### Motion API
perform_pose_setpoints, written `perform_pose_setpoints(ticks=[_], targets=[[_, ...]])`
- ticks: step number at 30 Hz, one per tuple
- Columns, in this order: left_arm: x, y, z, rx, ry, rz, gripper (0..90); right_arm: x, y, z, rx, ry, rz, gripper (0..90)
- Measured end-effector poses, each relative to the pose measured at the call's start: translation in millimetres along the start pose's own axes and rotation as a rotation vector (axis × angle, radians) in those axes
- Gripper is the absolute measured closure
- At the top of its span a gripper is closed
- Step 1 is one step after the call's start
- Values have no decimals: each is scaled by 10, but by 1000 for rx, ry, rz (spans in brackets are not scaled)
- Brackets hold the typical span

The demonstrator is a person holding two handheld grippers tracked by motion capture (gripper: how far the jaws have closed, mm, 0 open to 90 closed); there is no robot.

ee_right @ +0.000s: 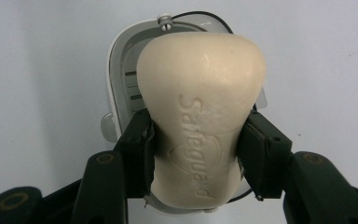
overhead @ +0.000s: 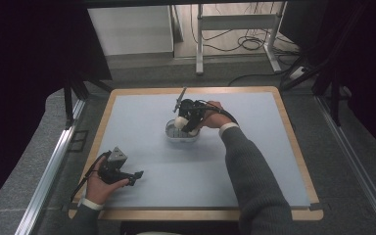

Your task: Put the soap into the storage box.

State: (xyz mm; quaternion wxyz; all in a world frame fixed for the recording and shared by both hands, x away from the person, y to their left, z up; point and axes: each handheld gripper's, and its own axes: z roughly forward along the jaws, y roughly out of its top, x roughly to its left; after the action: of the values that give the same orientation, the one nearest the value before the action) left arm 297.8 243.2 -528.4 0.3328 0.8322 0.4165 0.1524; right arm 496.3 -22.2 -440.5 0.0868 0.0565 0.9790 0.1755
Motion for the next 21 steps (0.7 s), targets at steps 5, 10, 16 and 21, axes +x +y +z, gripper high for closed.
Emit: perform_pose_setpoints(ticks=[5, 10, 16, 21], targets=[[0, -2, -2, 0, 0, 1, 107, 26, 23, 79, 34, 8, -29, 488], [-3, -5, -5, 2, 1, 1, 107, 44, 37, 84, 10, 8, -25, 442], [2, -6, -19, -2, 4, 3, 106, 78, 9, -38, -39, 0, 6, 377], [-6, -8, -10, 2, 2, 2, 106, 99, -89, -146, -104, -1, 42, 354]])
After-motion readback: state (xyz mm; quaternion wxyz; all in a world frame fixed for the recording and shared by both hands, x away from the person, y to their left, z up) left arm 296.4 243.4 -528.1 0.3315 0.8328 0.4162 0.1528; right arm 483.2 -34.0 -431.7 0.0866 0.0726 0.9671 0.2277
